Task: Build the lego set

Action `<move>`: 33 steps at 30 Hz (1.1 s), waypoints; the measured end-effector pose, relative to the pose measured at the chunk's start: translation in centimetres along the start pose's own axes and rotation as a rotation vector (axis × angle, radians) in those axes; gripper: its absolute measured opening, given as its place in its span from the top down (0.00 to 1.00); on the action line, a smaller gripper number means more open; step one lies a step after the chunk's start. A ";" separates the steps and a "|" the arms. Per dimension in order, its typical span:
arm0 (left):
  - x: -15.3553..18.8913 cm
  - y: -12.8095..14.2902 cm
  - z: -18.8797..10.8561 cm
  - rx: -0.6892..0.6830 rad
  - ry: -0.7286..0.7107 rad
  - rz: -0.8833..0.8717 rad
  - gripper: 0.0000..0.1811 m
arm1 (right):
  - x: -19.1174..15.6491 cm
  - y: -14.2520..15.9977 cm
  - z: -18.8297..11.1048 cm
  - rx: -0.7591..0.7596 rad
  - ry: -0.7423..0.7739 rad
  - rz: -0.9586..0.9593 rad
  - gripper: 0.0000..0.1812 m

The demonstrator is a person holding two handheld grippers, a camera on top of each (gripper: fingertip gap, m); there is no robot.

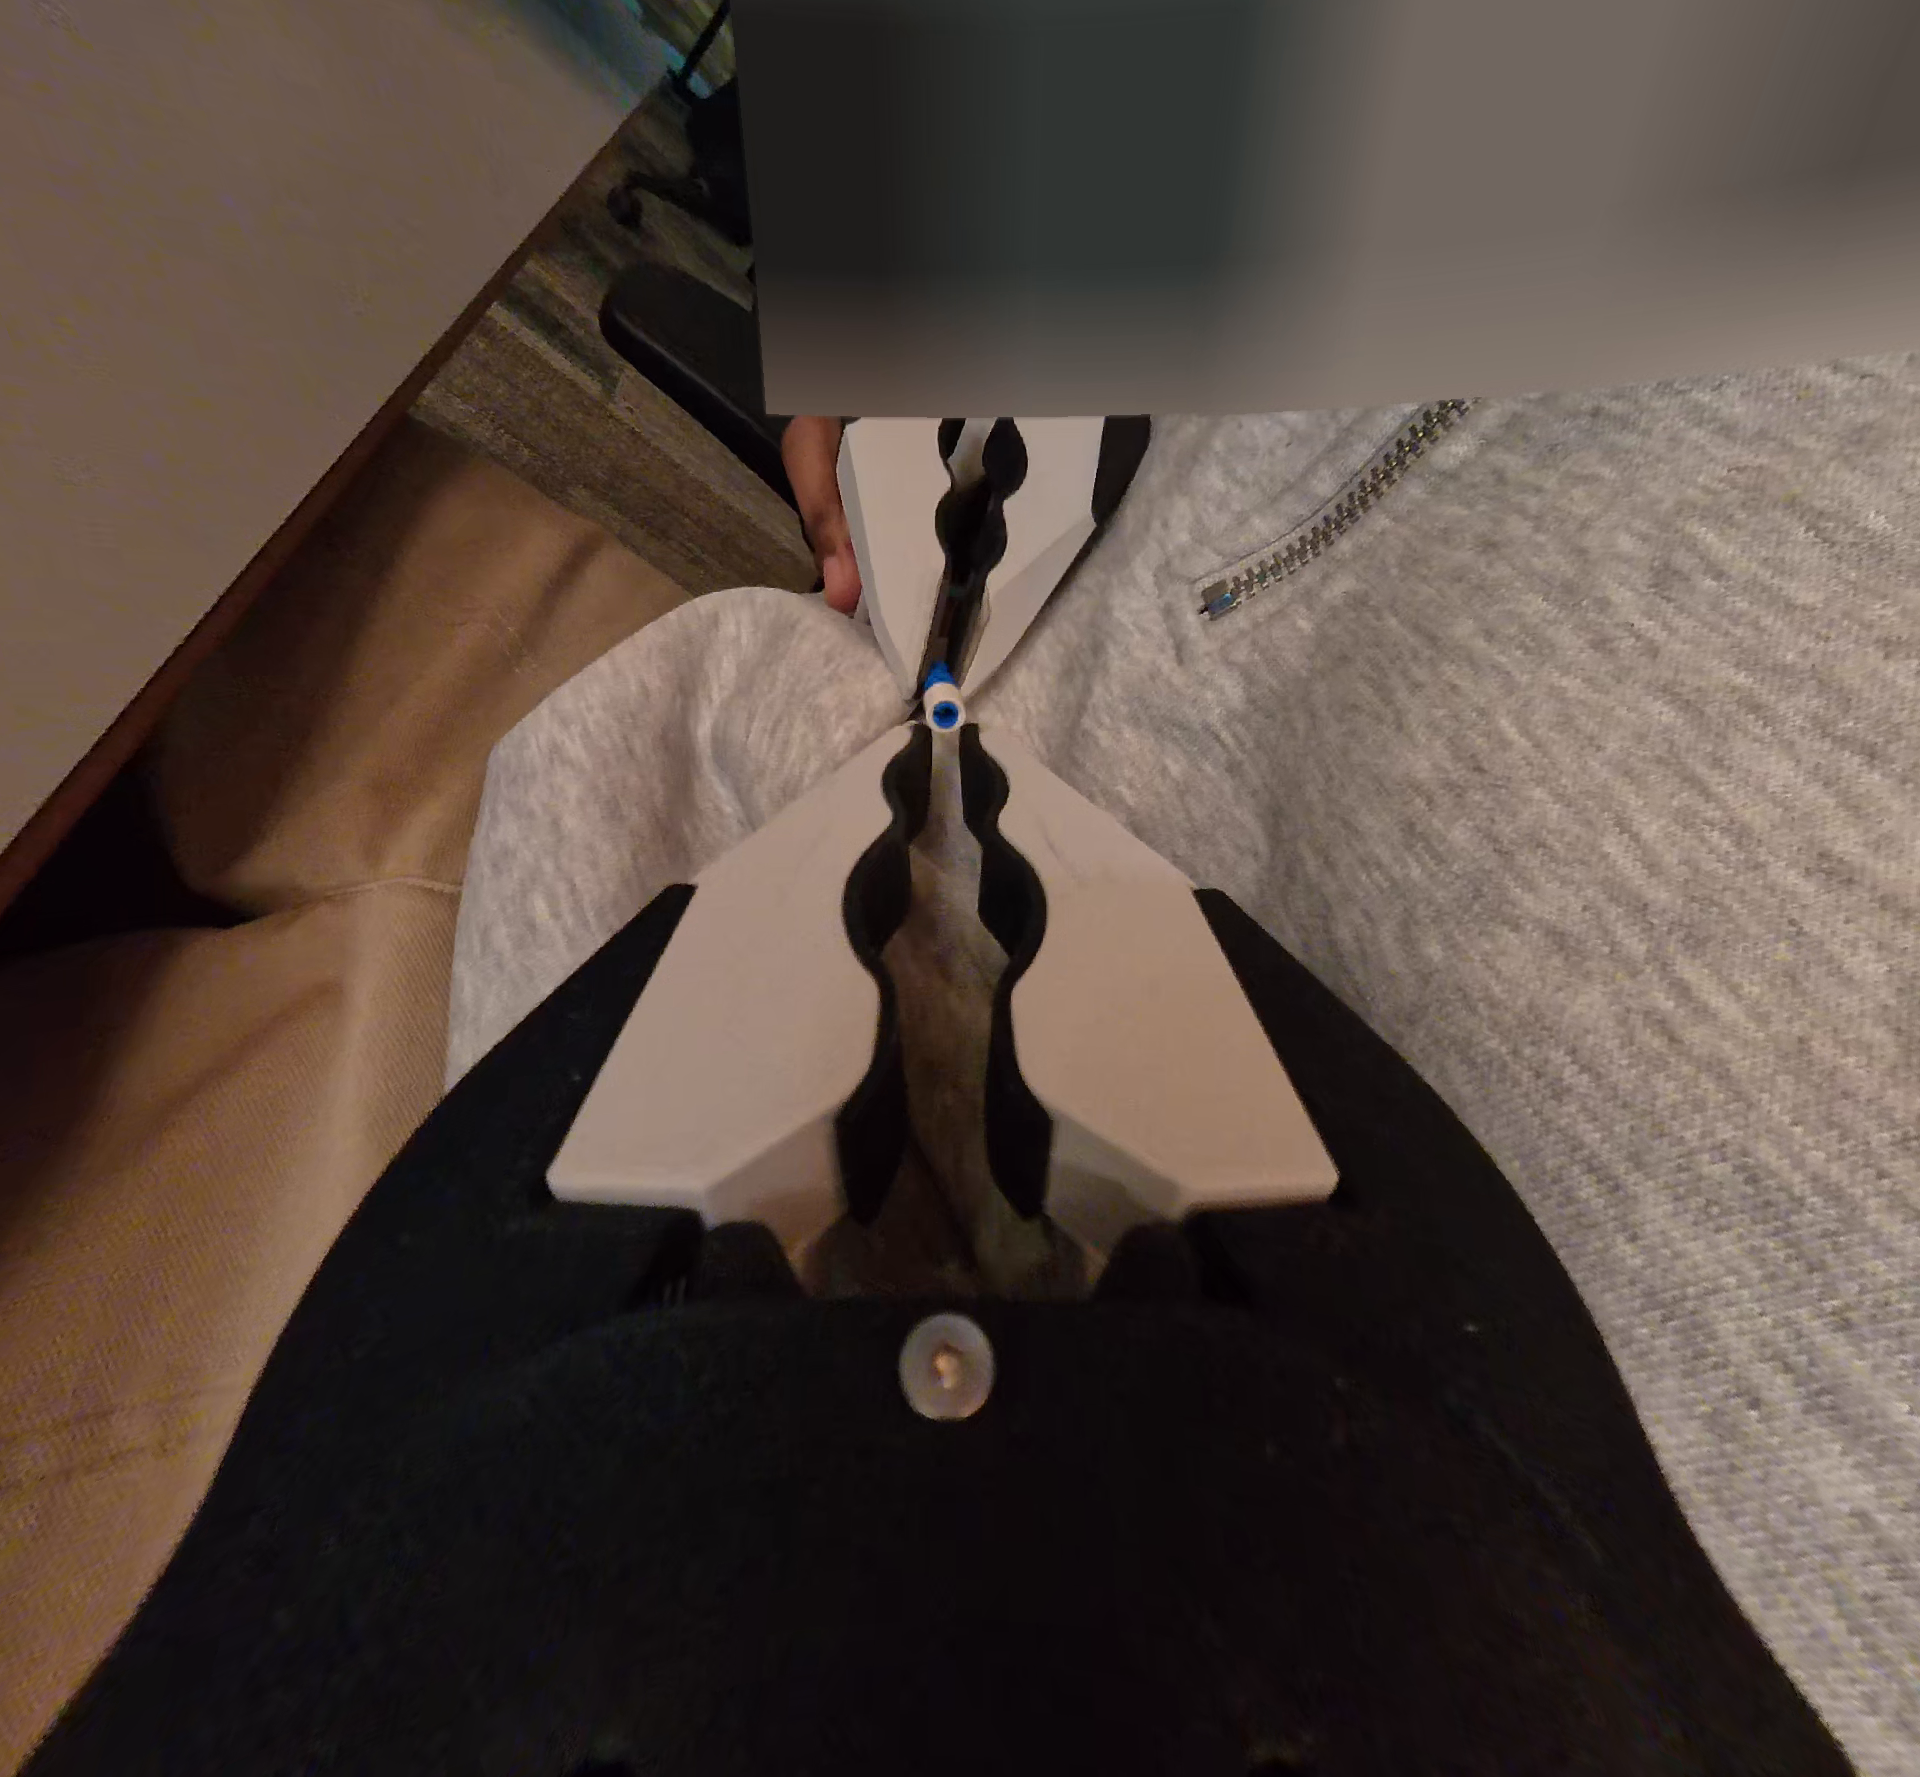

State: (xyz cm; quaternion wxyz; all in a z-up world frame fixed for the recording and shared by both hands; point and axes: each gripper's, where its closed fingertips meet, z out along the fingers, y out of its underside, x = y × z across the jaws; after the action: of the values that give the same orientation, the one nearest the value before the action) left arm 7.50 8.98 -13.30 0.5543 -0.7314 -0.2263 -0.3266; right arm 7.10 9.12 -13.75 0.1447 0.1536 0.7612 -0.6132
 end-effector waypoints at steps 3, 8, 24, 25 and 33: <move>0.0 0.0 0.0 0.003 0.000 -0.006 0.97 | 0.1 0.0 0.0 -0.012 0.007 -0.008 0.99; -0.1 -0.1 0.0 0.005 -0.006 0.000 0.97 | 0.1 0.1 0.1 -0.031 0.010 -0.012 0.99; 0.0 -0.1 -0.1 -0.025 -0.012 0.046 0.94 | 0.2 0.3 0.4 -0.070 0.011 -0.010 0.99; 0.0 -0.2 -0.2 -0.023 -0.011 0.049 0.94 | 0.2 0.3 0.4 -0.072 0.012 -0.012 0.99; -0.3 -0.5 0.0 -0.024 -0.034 0.061 0.95 | 0.4 -0.1 0.6 -0.087 0.028 -0.037 0.99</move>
State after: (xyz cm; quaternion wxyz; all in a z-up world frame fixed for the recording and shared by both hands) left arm 6.94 9.11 -13.17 0.5512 -0.7500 -0.2093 -0.2997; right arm 6.70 8.51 -13.99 0.1294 0.1416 0.7919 -0.5798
